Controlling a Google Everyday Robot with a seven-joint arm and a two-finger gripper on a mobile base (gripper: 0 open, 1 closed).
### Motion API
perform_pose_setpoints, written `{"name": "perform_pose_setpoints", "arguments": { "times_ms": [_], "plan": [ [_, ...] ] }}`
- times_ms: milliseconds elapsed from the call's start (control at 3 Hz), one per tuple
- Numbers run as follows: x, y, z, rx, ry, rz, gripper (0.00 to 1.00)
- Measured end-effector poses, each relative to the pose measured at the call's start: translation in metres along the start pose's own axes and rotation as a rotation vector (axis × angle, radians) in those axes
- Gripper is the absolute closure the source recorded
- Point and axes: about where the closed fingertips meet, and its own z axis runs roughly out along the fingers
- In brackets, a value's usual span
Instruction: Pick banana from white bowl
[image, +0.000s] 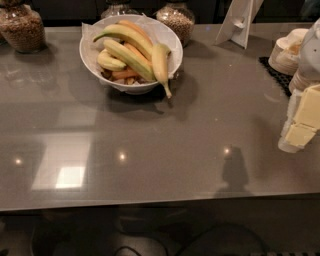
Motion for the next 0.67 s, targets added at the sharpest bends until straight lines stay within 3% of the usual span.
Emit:
{"name": "perform_pose_setpoints", "arguments": {
  "times_ms": [333, 667],
  "plan": [
    [0.0000, 0.0000, 0.0000, 0.000, 0.000, 0.000, 0.00],
    [-0.0061, -0.0040, -0.0014, 0.050, -0.012, -0.043, 0.00]
  ]
}}
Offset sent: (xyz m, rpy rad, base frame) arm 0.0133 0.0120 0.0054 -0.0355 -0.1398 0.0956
